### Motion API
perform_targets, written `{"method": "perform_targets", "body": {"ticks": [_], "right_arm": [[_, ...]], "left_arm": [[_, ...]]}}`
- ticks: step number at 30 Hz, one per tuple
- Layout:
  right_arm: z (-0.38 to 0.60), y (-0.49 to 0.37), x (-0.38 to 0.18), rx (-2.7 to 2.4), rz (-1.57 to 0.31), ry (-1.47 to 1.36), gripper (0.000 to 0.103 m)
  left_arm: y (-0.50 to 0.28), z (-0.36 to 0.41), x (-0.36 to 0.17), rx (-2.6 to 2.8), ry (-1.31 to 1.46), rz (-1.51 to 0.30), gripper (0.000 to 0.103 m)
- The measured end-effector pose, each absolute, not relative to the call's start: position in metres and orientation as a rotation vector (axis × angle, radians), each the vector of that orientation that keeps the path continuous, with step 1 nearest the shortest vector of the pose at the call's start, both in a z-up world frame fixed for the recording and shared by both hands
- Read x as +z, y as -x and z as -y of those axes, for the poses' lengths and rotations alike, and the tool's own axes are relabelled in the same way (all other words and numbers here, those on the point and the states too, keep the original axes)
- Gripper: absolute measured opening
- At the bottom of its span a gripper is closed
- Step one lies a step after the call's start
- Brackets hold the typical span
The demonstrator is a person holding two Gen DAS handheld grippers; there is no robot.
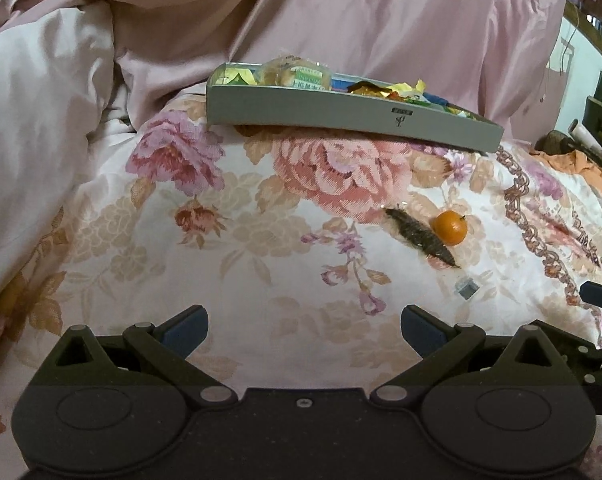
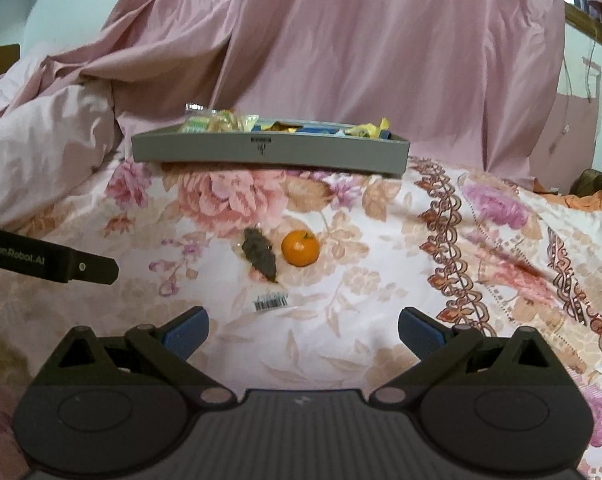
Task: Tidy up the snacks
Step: 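Move both tools back over the orange and the brown dried snack, then grasp the orange with the right tool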
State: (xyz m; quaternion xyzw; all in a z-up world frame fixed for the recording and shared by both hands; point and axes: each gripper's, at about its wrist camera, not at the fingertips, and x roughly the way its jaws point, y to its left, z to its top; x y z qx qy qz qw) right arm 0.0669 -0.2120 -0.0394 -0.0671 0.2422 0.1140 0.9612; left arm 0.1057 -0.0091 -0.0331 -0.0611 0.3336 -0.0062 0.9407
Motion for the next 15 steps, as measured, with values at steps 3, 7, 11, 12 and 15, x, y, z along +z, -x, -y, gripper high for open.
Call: {"method": "perform_targets", "body": {"ticks": [3, 7, 11, 12, 15], "right_arm": [[0.210, -0.073, -0.044, 0.231, -0.521, 0.137, 0.103], [0.209, -0.081, -0.050, 0.230, -0.557, 0.136, 0.103], [0.210, -0.092, -0.054, 0.234, -0.584, 0.122, 0.103], [0.210, -0.095, -0.055, 0.232, -0.590, 0.116, 0.103], [0.213, -0.105, -0.056, 0.231, -0.607, 0.095, 0.103]], "left_arm": [[-0.109, 0.008, -0.036, -0.018, 0.118, -0.683, 0.102], [-0.113, 0.008, -0.039, -0.028, 0.110, -0.675, 0.102], [-0.116, 0.008, -0.042, -0.043, 0.115, -0.657, 0.102], [-0.116, 0.008, -0.043, -0.051, 0.117, -0.650, 0.102], [-0.119, 0.010, -0.045, -0.075, 0.111, -0.635, 0.102]]}}
